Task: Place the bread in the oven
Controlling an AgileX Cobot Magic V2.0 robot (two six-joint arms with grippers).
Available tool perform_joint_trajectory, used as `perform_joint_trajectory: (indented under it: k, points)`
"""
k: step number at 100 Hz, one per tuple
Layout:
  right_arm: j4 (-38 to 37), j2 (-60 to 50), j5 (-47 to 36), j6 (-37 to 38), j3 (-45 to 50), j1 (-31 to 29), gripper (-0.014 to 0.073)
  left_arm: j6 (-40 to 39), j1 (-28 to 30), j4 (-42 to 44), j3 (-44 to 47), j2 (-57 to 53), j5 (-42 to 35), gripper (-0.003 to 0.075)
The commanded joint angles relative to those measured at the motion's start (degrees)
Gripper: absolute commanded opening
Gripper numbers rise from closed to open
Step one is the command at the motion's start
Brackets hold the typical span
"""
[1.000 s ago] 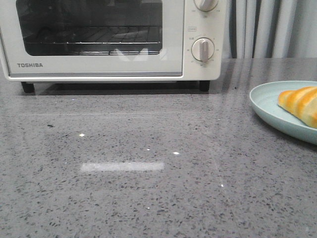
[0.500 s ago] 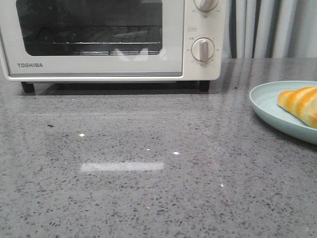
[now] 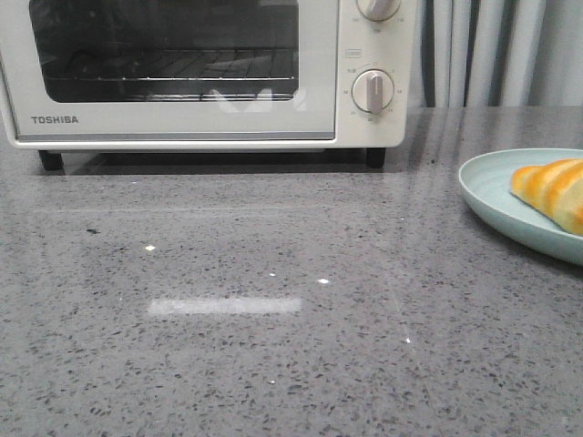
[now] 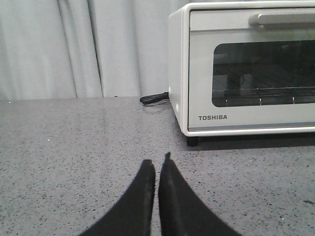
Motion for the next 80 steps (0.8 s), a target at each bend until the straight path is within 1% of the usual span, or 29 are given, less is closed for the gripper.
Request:
perform_joint_trajectory:
  k: [1, 11, 22, 34, 45, 52, 56, 60, 65, 80]
  points:
    - [-0.8, -1.3, -5.6, -0.1, 0.6, 0.1, -0.0073, -0.4, -0.5, -0.4, 1.3, -1.9, -4.9, -0.002]
    - [-0.8, -1.3, -9.6, -0.1, 0.6, 0.1, -0.0073, -0.4, -0.5, -0.4, 1.3, -1.9, -7.8, -0.002]
    - [-0.8, -1.3, -10.5, -0.1, 0.6, 0.1, -0.0073, -0.4, -0.5, -0.4, 1.3, -1.9, -10.4, -0.002]
    - [4.3, -1.3, -10.6, 0.0, 0.6, 0.1, -0.0073, -0.4, -0.5, -0.5, 1.3, -1.9, -15.0, -0.002]
    - [5.2, -1.3, -11.9, 0.0, 0.6, 0.1, -0.0073, -0.4, -0.5, -0.5, 1.3, -1.9, -17.0, -0.002]
    - [7.7, -1.3, -12.9, 1.2, 0.6, 0.1, -0.0073, -0.4, -0.5, -0.5, 1.3, -1.9, -18.6, -0.002]
    - [9.8, -1.3, -13.4, 1.8, 0.6, 0.1, -0.0073, -0.5, -0.5, -0.6, 1.3, -1.9, -19.0, -0.002]
    - [11.0, -1.3, -13.9, 1.8, 0.6, 0.1, -0.0073, -2.4, -0.6, -1.9, 1.3, -1.9, -19.1, -0.002]
    - [11.1, -1.3, -15.6, 1.8, 0.6, 0.1, -0.0073, -5.0, -0.6, -2.6, 1.3, -1.9, -19.3, -0.002]
    - [11.1, -1.3, -21.4, 1.8, 0.5, 0.1, -0.0073, -5.8, -0.6, -2.6, 0.7, -1.9, -17.2, -0.002]
